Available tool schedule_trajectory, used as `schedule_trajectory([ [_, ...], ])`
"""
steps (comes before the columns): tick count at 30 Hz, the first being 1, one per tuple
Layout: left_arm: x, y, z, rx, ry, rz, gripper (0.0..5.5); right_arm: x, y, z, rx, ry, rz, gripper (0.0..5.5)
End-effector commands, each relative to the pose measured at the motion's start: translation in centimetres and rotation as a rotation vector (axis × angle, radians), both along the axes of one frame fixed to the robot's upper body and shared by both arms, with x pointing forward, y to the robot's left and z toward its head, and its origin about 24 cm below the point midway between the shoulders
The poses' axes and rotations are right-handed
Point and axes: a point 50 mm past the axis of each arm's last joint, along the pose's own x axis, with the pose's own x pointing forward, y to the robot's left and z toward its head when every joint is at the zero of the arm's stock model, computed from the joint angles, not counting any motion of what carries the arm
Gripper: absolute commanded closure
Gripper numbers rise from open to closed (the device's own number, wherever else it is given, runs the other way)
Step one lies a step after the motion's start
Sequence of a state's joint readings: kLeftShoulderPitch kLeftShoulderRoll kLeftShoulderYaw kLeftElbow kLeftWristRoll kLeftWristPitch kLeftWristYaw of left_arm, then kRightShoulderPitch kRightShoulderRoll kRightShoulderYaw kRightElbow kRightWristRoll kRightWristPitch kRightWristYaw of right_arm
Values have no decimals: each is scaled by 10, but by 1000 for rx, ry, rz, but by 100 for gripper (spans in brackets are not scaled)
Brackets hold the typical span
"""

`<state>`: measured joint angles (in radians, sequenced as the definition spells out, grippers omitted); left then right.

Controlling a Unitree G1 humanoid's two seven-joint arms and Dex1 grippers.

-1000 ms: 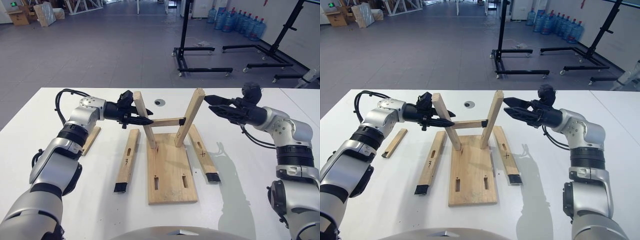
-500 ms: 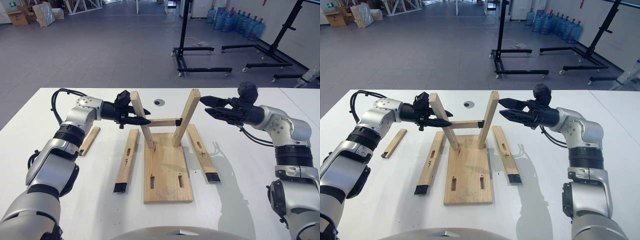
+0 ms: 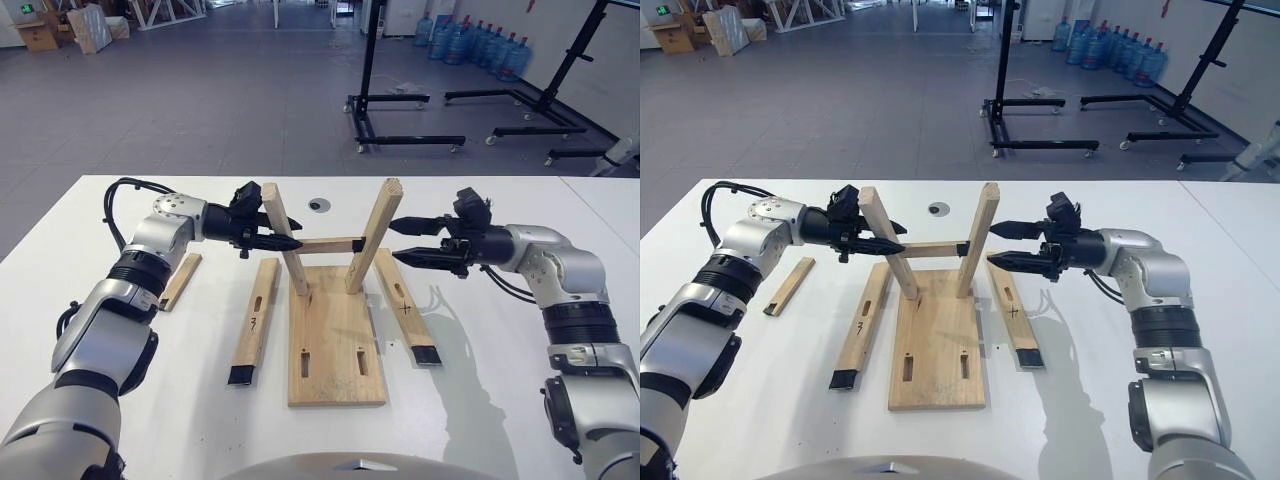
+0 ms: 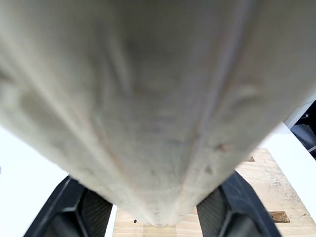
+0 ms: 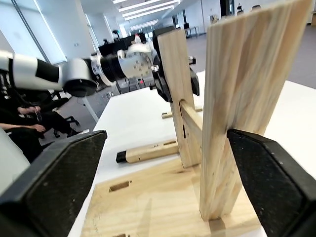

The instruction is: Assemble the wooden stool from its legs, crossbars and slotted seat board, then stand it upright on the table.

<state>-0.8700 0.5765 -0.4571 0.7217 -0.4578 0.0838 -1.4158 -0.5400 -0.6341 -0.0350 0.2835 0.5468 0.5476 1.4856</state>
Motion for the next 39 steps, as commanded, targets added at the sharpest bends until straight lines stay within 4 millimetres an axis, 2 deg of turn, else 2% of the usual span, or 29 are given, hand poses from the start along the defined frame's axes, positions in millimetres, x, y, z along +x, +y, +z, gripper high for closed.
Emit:
schedule_trajectory([
  [1, -23, 12, -57, 229, 145, 0, 271, 4, -7, -1, -53, -50, -47, 100],
  [8, -22, 26, -42, 186, 90, 71, 188, 8, -22, 15, 15, -110, -139, 100],
  [10, -27, 35, -37, 178, 66, 89, 188, 8, -26, 22, 51, -133, -168, 100],
  [13, -42, 54, -30, 176, 19, 140, 188, 11, -32, 37, 155, -175, -239, 100],
  [16, -68, 76, -27, 188, -22, 243, 188, 19, -34, 47, 254, -245, -385, 100],
  [18, -87, 90, -26, 207, -67, 357, 188, 28, -28, 48, 292, -277, -515, 100],
  [21, -100, 114, -30, 263, -205, 691, 188, 43, -11, 32, 221, -331, -768, 100],
  [23, -102, 128, -36, 235, -286, 995, 188, 52, -4, 10, 120, -357, -1010, 100],
  [26, -105, 127, -51, 194, -322, 1242, 188, 51, -3, -14, 79, -345, -1238, 100],
  [29, -109, 119, -70, 181, -260, 1334, 188, 49, -4, -26, 85, -311, -1342, 100],
  [33, -114, 120, -95, 267, -162, 1372, 188, 48, -5, -31, 97, -287, -1355, 100],
  [39, -122, 134, -106, 290, -92, 1420, 188, 48, 2, -36, 106, -262, -1317, 100],
])
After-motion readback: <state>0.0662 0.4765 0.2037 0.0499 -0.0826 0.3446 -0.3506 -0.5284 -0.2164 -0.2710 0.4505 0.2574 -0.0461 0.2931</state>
